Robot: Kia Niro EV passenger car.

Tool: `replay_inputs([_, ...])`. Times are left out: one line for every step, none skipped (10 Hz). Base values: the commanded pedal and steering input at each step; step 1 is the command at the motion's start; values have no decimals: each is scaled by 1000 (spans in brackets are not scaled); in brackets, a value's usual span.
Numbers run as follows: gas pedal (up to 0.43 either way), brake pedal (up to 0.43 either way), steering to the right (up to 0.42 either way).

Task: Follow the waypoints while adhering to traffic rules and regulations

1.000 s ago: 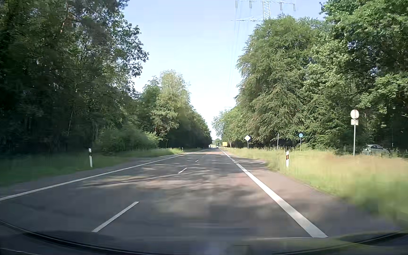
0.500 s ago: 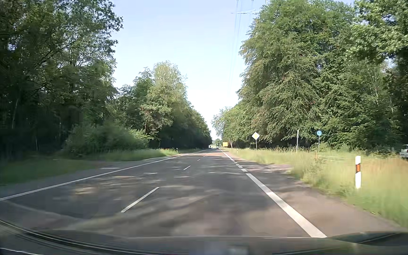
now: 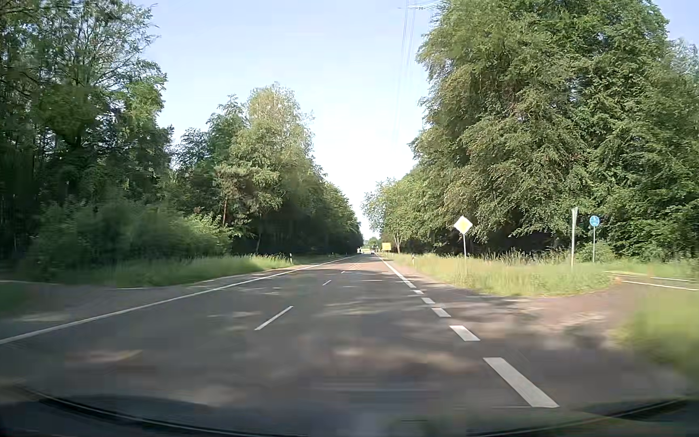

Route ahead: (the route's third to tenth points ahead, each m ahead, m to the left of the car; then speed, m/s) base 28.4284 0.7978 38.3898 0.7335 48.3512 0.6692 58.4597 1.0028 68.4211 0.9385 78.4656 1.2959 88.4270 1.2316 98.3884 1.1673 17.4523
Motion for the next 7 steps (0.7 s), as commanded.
replay_inputs([87,30,0])
replay_inputs([87,30,1])
replay_inputs([87,30,0])
replay_inputs([87,30,1])
replay_inputs([87,30,1])
replay_inputs([87,30,0])
replay_inputs([87,30,0])
